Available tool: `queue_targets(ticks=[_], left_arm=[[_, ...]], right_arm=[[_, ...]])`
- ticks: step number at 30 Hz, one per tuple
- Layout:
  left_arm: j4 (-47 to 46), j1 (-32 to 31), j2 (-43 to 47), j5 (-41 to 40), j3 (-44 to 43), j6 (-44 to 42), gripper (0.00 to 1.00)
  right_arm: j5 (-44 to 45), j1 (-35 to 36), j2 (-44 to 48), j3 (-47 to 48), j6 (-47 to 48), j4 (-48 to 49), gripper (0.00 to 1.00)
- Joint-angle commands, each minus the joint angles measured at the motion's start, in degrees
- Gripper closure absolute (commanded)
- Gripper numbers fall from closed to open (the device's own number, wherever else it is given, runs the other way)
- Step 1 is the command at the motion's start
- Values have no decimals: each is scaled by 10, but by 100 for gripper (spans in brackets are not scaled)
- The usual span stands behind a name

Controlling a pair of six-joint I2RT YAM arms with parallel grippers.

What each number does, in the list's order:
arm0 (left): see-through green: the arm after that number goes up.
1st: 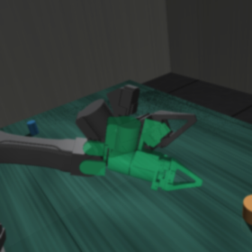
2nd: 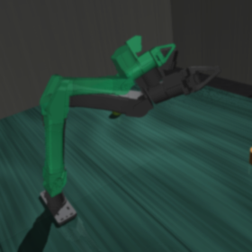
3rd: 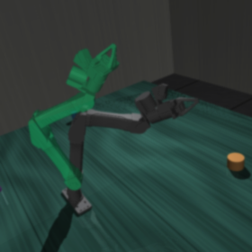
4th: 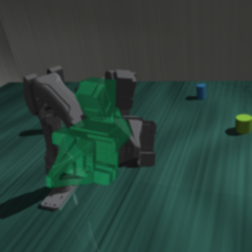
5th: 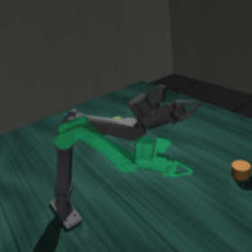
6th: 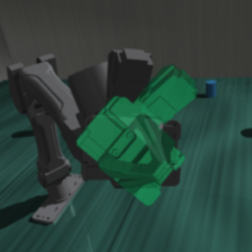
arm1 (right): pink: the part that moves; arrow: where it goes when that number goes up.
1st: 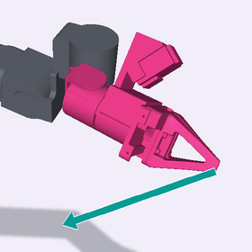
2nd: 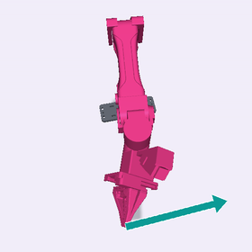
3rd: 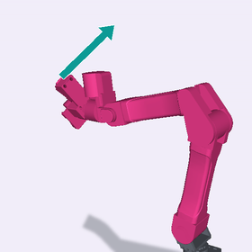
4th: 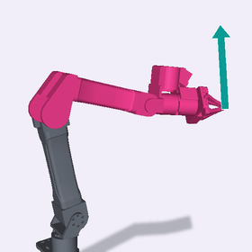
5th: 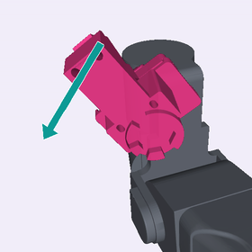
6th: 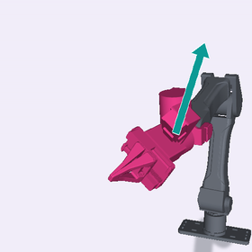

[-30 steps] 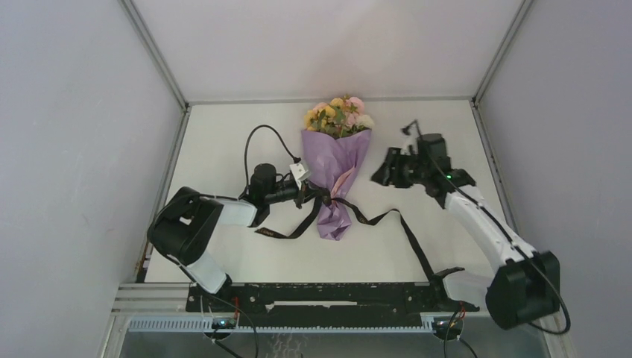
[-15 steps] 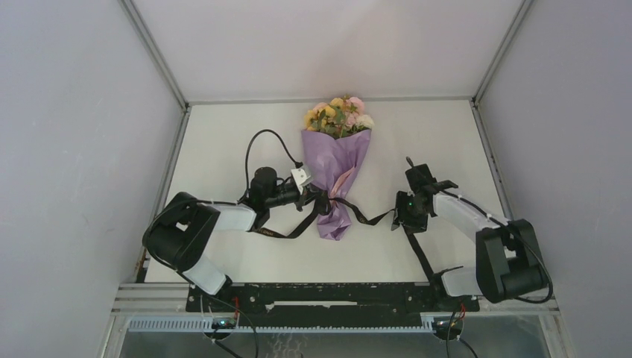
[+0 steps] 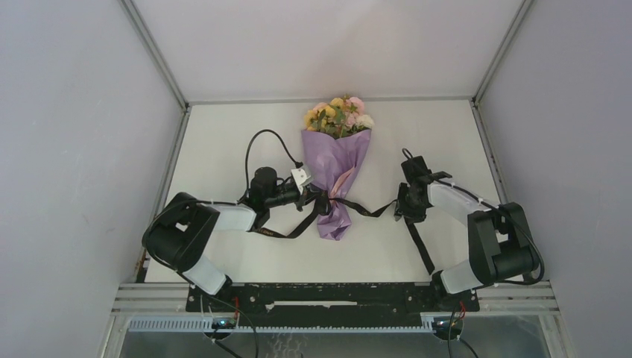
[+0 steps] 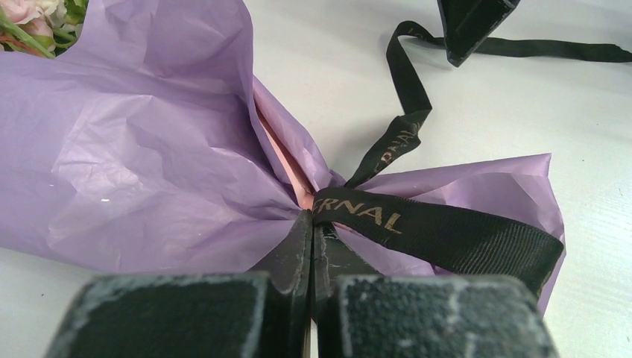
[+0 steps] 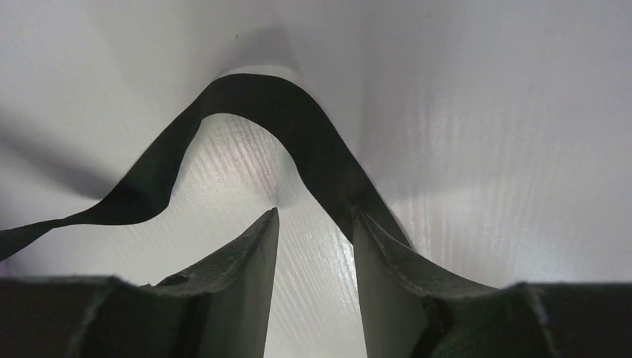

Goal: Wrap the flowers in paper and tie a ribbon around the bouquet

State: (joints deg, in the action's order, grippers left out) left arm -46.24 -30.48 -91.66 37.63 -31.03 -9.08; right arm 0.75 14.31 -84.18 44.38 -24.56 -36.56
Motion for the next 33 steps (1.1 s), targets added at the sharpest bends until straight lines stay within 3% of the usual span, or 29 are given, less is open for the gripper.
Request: queue_targets(ticks=[1,7,16,18,21,22,27,30,33], left_arm=[[-30,-2,27,1,2,-11,100],[-32,-2,24,2,2,-12,100],[-43,-2,23,1,7,-7,100],[-44,-2,24,3,6,-8,100],[-46,-3,25,1,7,-8,100],[-46,-2,25,1,7,-9,100],[-46,-5,26,3,11,-15,100],[-46,-8,27,1,15,-20,100],[-45,-9,33,-1,24,-23,100]], right_arm=[[38,4,20,44,9,-16,49],[43,-7,-1,73,31,-18,41],[3,-22,-93,90,63,21,40],[0,-34,-112,95,71,30,49],[-20,-48,-126,111,85,33,94],[-22,-48,-123,122,91,22,100],[11,46,-84,278,164,-85,100],[-66,131,-67,395,196,-115,100],[-85,205,-80,495,205,-113,100]])
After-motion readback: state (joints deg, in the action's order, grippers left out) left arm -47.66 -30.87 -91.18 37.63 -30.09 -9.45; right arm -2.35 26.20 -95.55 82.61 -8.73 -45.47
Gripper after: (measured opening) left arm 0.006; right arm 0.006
